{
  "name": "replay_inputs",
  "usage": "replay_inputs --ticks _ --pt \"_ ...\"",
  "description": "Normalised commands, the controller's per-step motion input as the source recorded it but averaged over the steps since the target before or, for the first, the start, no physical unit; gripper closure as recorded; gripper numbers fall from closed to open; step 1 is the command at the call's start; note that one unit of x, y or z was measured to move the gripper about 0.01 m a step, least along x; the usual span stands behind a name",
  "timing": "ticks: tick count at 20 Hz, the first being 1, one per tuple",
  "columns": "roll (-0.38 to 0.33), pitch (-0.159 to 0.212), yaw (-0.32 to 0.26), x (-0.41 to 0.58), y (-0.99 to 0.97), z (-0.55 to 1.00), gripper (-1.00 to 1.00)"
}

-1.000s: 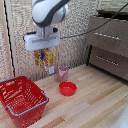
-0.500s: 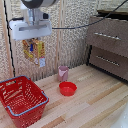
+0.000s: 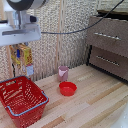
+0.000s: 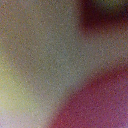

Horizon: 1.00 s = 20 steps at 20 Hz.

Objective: Meticulously direct the gripper system near the nourishment stick. Grapple the nourishment stick firmly with the gripper system. Progress with the gripper system grasping the stick toward the storage box. Tenderly permit the nourishment stick to descend into the box.

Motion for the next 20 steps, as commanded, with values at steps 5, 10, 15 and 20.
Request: replay_inputs --ticks 5,10,15,20 --pt "-0.067 -0.005 0.054 -0.123 0.15 -0.41 1.00" --pt "-0.033 0.000 0.091 0.058 -0.05 -0.45 -1.00" --pt "0.000 0.000 0.059 0.080 0.00 -0.20 -1.00" --pt "-0.002 0.012 0.000 0.180 -0.01 0.22 -1.00"
